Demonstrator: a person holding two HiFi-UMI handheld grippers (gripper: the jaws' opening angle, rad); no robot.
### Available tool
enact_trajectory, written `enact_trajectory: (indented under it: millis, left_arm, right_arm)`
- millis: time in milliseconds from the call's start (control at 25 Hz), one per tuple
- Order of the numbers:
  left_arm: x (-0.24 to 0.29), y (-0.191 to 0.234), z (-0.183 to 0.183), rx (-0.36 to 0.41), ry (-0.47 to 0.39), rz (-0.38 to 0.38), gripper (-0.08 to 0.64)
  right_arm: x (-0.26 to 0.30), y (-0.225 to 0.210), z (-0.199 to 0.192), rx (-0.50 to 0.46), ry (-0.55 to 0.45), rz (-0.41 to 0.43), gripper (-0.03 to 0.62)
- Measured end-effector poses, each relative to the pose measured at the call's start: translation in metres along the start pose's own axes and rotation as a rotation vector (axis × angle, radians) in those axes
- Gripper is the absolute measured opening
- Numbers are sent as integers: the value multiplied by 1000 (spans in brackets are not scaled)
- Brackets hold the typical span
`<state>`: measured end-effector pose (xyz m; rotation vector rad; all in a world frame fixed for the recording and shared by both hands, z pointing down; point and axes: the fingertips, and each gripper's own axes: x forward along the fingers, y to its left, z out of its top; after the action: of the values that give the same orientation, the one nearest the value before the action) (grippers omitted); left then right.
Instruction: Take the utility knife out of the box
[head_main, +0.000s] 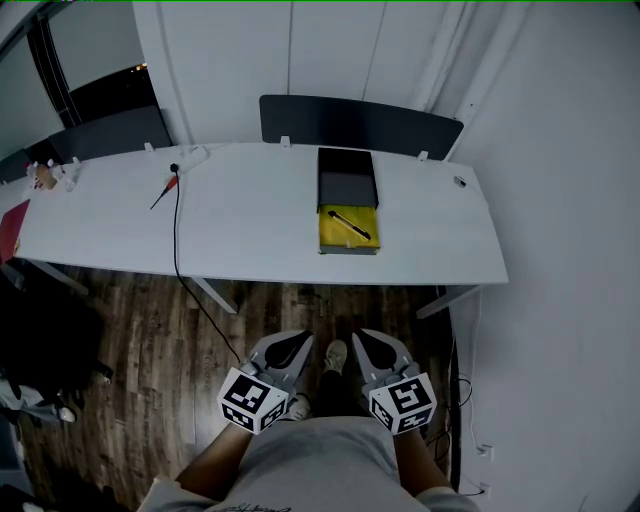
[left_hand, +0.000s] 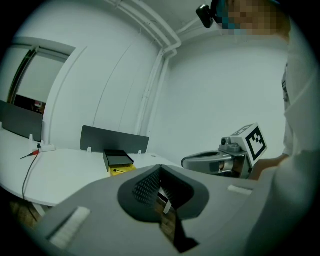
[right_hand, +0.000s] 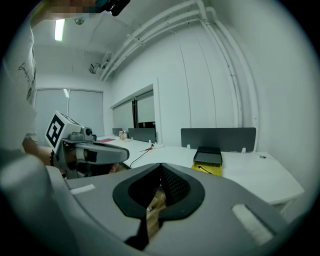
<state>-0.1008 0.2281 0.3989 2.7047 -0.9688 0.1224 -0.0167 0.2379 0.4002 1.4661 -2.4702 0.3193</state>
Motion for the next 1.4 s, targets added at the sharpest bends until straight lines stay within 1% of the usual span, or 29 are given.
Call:
enact_trajectory:
  millis: [400,640,1000,1400]
  left_arm:
    - [31,27,6,0,12,4,2]
    - [62,48,9,-13,28,9,2]
    - [122,83,22,-26,41,31,2]
    - [194,121,57,-29,21,80,2]
  right_arm:
    - [31,-26,4,10,9,10,14]
    - [60,-51,8,22,13,25,14]
    - [107,-108,23,27,14,39,14]
    - [152,-181,54,4,21,65,14]
